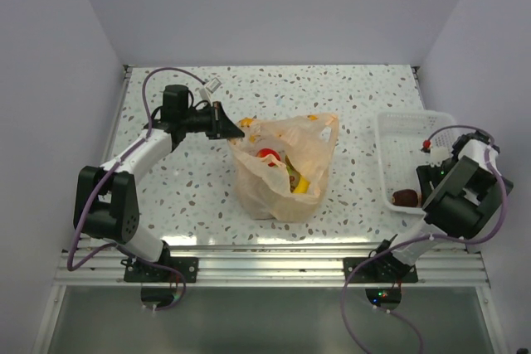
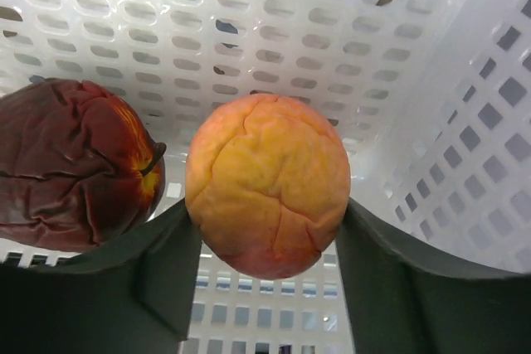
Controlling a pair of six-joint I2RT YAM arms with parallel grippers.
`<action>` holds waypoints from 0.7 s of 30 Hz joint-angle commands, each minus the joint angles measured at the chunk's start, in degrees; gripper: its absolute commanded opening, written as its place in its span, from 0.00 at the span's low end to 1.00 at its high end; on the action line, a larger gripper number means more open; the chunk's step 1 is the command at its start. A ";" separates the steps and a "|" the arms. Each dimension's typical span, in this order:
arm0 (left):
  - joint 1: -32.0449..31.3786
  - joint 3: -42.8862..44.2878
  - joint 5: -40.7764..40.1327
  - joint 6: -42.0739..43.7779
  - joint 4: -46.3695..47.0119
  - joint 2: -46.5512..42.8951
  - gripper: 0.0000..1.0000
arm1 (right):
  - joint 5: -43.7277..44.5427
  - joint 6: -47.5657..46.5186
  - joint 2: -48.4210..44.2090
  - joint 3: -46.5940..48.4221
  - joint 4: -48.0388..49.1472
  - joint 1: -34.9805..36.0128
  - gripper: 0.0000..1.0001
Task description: Place the fake fruits into the plastic bag and tie a complex knot
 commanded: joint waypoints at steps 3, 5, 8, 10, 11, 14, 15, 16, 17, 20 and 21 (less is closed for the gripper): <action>0.42 0.57 1.37 1.41 1.20 -0.86 0.00 | -3.36 1.13 -0.82 6.49 -2.64 -0.05 0.47; 0.42 0.48 1.37 1.40 1.02 -0.94 0.00 | -5.65 1.13 -2.74 9.93 -7.37 -0.05 0.36; 0.42 0.22 1.29 1.67 1.02 -1.12 0.00 | -12.41 1.13 -5.03 22.28 -16.17 0.04 0.33; 0.42 0.04 1.46 1.76 1.02 -1.03 0.00 | -22.32 0.52 -5.74 28.11 -24.13 0.04 0.33; 0.42 -0.04 1.37 1.76 1.02 -0.86 0.00 | -26.10 -0.09 -6.35 32.84 -26.80 0.39 0.33; 0.42 -0.22 1.55 1.93 1.37 -0.59 0.00 | -37.63 0.16 -7.76 37.71 -33.76 6.61 0.32; 0.42 -0.22 1.46 1.93 1.37 -0.42 0.00 | -40.09 2.08 -9.94 37.81 -34.12 11.85 0.32; 0.42 -0.22 1.46 1.85 1.55 -0.16 0.00 | -43.07 4.62 -11.27 37.46 -31.68 15.13 0.32; 0.42 -0.22 1.55 1.84 1.64 -0.24 0.00 | -43.63 7.61 -12.85 36.33 -29.48 18.81 0.32; 0.42 -0.22 1.46 1.84 1.81 -0.42 0.00 | -42.06 19.12 -17.78 32.56 -18.24 33.93 0.33; 0.42 -0.13 1.55 1.84 1.81 -0.42 0.00 | -40.92 23.15 -18.57 31.67 -15.86 41.19 0.34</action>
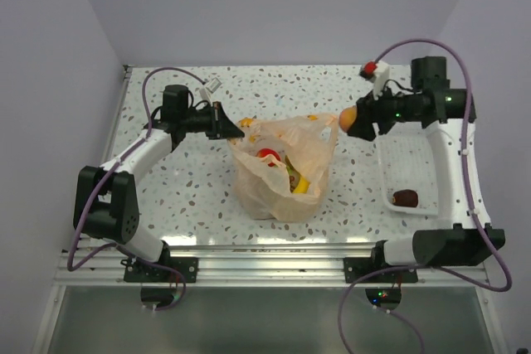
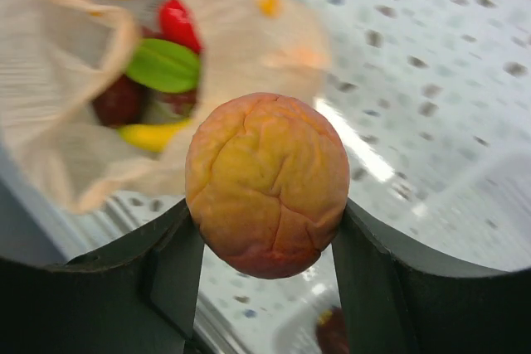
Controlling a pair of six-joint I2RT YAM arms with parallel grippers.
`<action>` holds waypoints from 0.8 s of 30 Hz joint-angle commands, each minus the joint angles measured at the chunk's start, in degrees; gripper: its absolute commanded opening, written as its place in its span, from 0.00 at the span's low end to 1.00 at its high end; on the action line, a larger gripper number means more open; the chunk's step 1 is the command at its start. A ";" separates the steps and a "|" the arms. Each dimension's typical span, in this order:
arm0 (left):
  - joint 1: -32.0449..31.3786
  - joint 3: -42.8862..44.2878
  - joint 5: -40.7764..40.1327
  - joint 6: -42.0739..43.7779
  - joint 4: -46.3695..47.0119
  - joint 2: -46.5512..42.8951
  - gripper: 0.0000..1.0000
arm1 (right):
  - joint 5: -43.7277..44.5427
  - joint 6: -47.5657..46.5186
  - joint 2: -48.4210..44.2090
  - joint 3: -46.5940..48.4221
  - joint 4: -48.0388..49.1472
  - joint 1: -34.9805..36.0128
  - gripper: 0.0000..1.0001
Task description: Place the fake fruits into the plastic bag and tie a complex knot
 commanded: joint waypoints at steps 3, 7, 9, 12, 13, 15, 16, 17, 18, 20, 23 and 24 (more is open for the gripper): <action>0.42 -0.11 1.33 1.43 1.86 -0.50 0.00 | 0.55 16.43 -2.62 -5.68 5.32 22.04 0.33; 0.42 -0.29 1.33 1.34 1.95 -0.68 0.00 | 5.82 21.00 -0.95 -11.48 14.43 32.18 0.34; 0.42 -0.37 1.51 1.43 1.86 -0.77 0.00 | 7.84 22.49 -0.33 -13.86 16.65 36.22 0.36; 0.42 -0.29 1.59 1.69 1.33 -1.12 0.00 | 9.78 24.17 1.51 -15.53 19.82 38.60 0.38; 0.42 -0.29 1.59 1.87 0.98 -1.29 0.00 | 10.14 24.52 1.78 -15.79 20.96 38.70 0.43; 0.42 -0.11 1.68 2.22 0.80 -1.30 0.00 | 10.75 24.70 2.65 -16.24 21.76 39.05 0.59; 0.42 -0.11 1.68 2.22 0.54 -1.21 0.00 | 10.75 24.53 3.18 -16.06 21.06 39.23 0.68; 0.42 -0.11 1.86 2.31 0.54 -1.12 0.00 | 10.49 24.09 4.32 -14.93 20.01 39.49 0.78; 0.50 0.06 1.86 2.31 0.45 -1.03 0.00 | 10.32 23.56 4.59 -14.22 19.22 39.41 0.82; 0.50 0.33 1.86 2.66 0.02 -0.94 0.00 | 9.97 22.16 4.42 -11.68 16.49 39.40 0.90; 0.42 0.50 1.77 2.92 -0.16 -0.94 0.00 | 12.50 21.80 1.00 -9.04 16.84 39.49 0.97; 0.42 0.50 1.77 3.01 -0.25 -0.86 0.00 | 13.30 21.71 -0.75 -8.25 16.84 39.23 0.98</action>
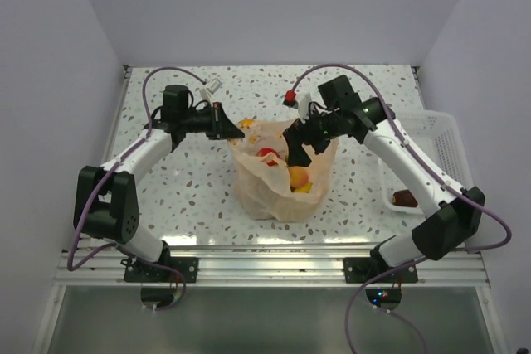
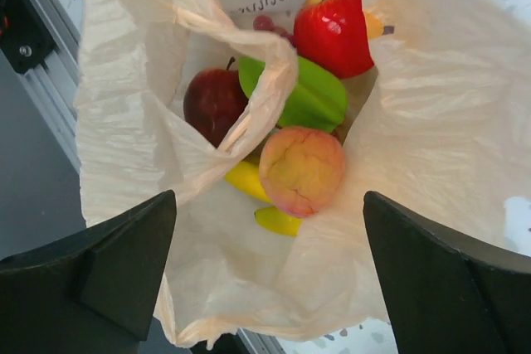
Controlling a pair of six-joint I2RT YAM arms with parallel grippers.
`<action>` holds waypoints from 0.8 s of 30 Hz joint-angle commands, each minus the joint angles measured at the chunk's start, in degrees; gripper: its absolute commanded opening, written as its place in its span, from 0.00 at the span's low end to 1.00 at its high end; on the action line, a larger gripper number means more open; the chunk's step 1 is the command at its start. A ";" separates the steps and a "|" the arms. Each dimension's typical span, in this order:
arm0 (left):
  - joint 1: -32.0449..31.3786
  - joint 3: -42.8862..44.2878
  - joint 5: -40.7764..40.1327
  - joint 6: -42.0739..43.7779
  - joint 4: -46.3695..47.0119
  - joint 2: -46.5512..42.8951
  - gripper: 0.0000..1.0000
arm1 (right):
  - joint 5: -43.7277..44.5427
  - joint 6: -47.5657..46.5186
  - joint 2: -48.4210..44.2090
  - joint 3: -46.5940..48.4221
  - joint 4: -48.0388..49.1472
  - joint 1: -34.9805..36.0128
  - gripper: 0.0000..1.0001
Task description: Place the fake fruits into the plastic bag and tie a complex knot
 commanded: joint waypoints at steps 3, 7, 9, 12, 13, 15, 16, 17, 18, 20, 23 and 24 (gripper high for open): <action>0.42 1.03 1.14 2.55 -0.73 -0.59 0.00 | 4.22 -0.12 -7.07 7.57 0.29 -3.36 0.98; 0.42 2.26 1.05 4.04 -2.40 -0.15 0.00 | -0.61 1.55 -7.34 7.05 0.29 -15.58 0.95; 0.42 2.79 1.05 4.31 -2.67 -0.07 0.00 | 0.35 1.64 -7.34 6.35 1.08 -20.87 0.94; 0.42 3.32 1.05 4.84 -3.37 0.46 0.00 | 2.45 0.85 -6.29 5.12 0.65 -22.29 0.92; 0.42 3.49 1.05 4.84 -3.37 0.55 0.00 | 2.29 0.76 -6.11 4.16 0.73 -22.55 0.91; 0.42 4.02 1.05 5.01 -3.55 0.99 0.00 | 2.20 0.23 -5.67 2.93 1.60 -22.55 0.90; 0.42 4.19 1.05 5.19 -3.90 1.16 0.00 | 2.72 0.14 -5.41 2.05 1.70 -22.81 0.90; 0.42 4.63 0.79 5.45 -4.07 1.16 0.00 | 2.81 -0.21 -4.62 2.04 1.44 -23.77 0.90; 0.42 4.90 0.70 5.80 -4.42 1.08 0.00 | 2.20 -0.30 -3.92 2.39 0.91 -24.65 0.90; 0.42 4.99 0.35 6.51 -4.95 0.99 0.00 | -1.39 -0.82 -2.60 3.79 -1.11 -26.93 0.89; 0.50 4.73 0.61 6.86 -5.39 0.99 0.00 | -4.30 -2.31 -0.49 4.85 -3.48 -28.26 0.88; 0.42 4.64 0.78 6.95 -5.31 0.90 0.00 | -5.18 -2.58 0.30 4.68 -4.36 -28.26 0.88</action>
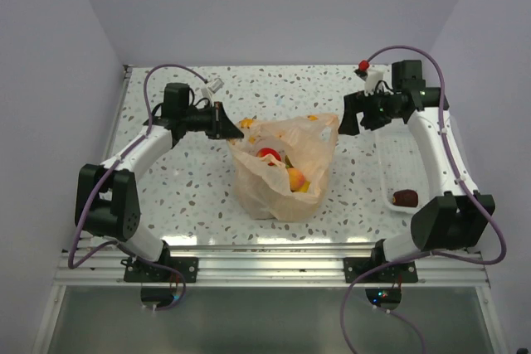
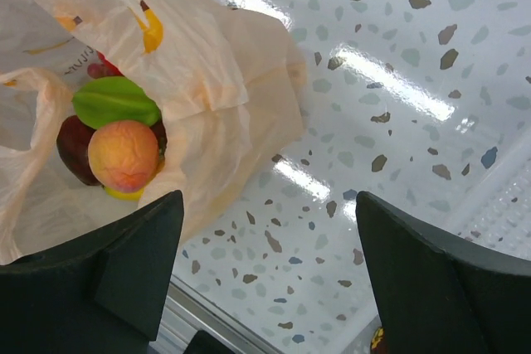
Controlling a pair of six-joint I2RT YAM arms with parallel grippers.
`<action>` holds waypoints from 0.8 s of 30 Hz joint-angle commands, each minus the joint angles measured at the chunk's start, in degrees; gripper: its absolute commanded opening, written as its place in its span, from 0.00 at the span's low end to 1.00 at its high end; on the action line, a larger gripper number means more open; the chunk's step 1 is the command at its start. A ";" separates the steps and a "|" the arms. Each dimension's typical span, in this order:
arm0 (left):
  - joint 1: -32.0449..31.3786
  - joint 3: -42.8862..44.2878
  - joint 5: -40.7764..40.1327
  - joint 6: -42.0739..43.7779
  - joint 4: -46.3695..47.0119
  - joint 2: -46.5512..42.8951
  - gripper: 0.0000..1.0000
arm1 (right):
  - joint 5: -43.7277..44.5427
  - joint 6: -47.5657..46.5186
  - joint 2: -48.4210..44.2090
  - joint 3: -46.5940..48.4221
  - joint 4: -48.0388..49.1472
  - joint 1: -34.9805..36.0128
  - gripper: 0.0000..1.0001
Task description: Place the fake fruits into the plastic bag and tie a complex knot
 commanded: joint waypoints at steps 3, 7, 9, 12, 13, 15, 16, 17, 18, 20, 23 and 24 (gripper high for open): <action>0.42 2.28 0.68 2.58 -0.45 0.11 0.00 | -6.92 -2.15 2.67 0.30 -1.38 -0.50 0.86; 0.42 3.33 0.41 3.54 -1.33 0.73 0.00 | -13.06 -1.01 5.04 -0.85 0.04 -0.24 0.83; 0.42 4.47 -0.82 4.77 -2.47 0.82 0.01 | -15.97 -0.39 5.49 -0.76 0.56 0.63 0.81; 0.42 6.49 -1.87 7.23 -5.28 0.91 0.01 | -15.72 0.84 5.31 -2.07 2.84 2.74 0.67; 0.42 7.02 -2.14 8.54 -6.77 0.82 0.03 | -15.54 1.19 5.23 -3.12 3.29 3.10 0.48; 0.42 8.95 -3.28 9.96 -9.23 0.56 0.08 | -16.76 1.19 5.31 -3.31 3.03 3.54 0.26; 0.42 10.52 -4.15 11.70 -10.03 0.29 0.13 | -17.12 1.11 4.97 -3.22 2.77 3.45 0.19; 0.42 11.23 -4.59 12.50 -10.73 -0.49 0.15 | -17.56 1.11 4.44 -3.22 2.77 3.45 0.04; 0.42 12.11 -4.95 13.99 -12.04 -0.93 0.18 | -18.08 1.37 3.74 -3.39 3.03 3.54 0.00; 0.42 16.05 -6.70 16.10 -14.15 -2.25 0.30 | -19.14 2.59 1.11 -3.75 3.90 3.54 0.00; 0.42 21.07 -9.68 19.54 -17.24 -4.62 0.47 | -20.81 5.14 -3.63 -4.54 7.06 3.36 0.00; 0.42 22.04 -10.39 20.59 -17.94 -5.41 0.51 | -21.07 6.02 -5.13 -5.06 8.12 3.36 0.00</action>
